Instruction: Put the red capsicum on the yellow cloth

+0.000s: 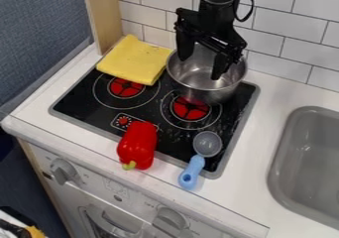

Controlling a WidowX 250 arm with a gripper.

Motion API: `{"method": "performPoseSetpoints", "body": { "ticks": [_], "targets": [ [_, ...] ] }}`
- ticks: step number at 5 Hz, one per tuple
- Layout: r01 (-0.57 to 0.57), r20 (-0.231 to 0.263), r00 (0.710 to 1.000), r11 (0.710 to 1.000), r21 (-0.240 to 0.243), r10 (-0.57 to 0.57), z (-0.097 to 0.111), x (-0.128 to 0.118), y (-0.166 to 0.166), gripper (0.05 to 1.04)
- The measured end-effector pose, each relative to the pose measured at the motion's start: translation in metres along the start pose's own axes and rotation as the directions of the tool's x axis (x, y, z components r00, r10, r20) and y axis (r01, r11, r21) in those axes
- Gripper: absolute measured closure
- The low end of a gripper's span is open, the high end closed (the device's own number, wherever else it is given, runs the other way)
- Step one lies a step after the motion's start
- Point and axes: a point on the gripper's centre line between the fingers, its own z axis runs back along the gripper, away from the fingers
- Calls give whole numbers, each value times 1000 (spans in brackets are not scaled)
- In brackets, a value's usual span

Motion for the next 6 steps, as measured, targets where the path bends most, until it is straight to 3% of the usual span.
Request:
{"method": "performPoseSetpoints", "body": {
  "ticks": [1, 2, 3, 4, 5, 6],
  "targets": [
    [4, -33, 999, 1000, -7, -5, -10, -5, -3, 83],
    [5, -13, 1000, 1000, -23, -5, 2, -12, -5, 83],
    [12, 81, 997, 1000, -25, -9, 35, -29, -3, 83],
    [-36, 61, 997, 997, -64, 39, 39, -62, 12, 83],
    [-30, -79, 997, 997, -69, 24, 6, -100, 16, 83],
    [-75, -186, 980, 997, -34, 68, -27, -128, 32, 83]
  ]
}}
